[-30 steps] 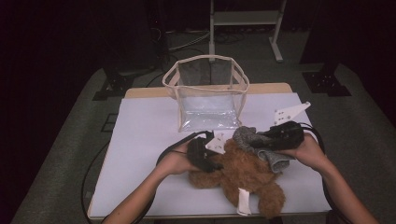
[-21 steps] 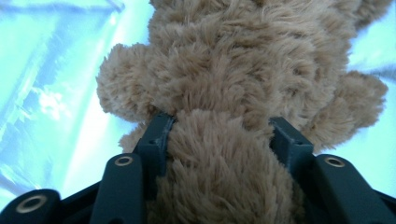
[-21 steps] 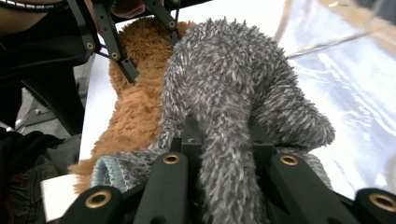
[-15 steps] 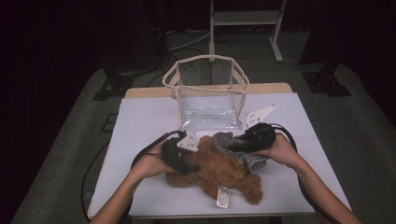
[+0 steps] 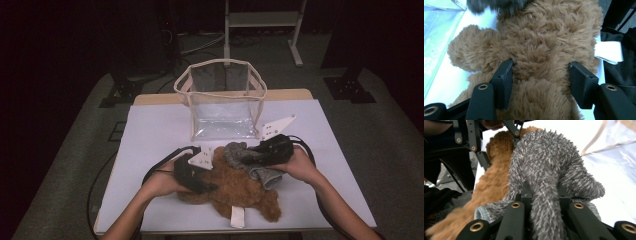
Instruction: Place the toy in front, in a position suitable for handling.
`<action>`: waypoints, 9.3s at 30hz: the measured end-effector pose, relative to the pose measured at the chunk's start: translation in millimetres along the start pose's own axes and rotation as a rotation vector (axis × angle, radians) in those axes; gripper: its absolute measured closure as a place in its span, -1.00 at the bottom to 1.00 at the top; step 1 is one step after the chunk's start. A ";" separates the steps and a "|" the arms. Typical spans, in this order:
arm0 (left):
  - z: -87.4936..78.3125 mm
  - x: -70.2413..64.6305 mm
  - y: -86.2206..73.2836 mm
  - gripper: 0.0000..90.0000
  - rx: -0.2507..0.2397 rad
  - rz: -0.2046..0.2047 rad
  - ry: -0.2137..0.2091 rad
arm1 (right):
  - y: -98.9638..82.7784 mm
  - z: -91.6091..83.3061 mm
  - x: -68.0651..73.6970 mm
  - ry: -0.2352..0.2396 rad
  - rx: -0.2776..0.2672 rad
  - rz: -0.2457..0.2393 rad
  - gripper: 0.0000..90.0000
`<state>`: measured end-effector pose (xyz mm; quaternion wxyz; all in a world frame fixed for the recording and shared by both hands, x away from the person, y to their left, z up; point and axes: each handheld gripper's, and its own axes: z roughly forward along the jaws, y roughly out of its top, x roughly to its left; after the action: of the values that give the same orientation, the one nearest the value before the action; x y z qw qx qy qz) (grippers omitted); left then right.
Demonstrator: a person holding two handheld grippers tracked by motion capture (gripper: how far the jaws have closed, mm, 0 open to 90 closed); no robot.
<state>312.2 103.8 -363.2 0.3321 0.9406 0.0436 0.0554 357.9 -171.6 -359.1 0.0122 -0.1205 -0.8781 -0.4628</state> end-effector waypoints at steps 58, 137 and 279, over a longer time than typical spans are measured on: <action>-0.4 30.9 -6.3 0.17 -0.032 -0.075 0.064 | 2.6 4.9 2.8 0.023 0.024 -0.029 0.65; 5.1 -4.2 14.9 -0.38 0.006 -0.046 0.010 | -18.2 14.5 35.8 0.041 -0.010 -0.121 0.66; -10.8 -30.2 -40.6 -0.27 -0.076 0.038 0.029 | -36.2 -46.9 14.1 -0.069 -0.068 -0.007 0.65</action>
<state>279.0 138.4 -382.7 0.3657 0.9271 0.0286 0.0767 331.9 -226.7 -359.7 -0.0239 -0.1339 -0.8622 -0.4880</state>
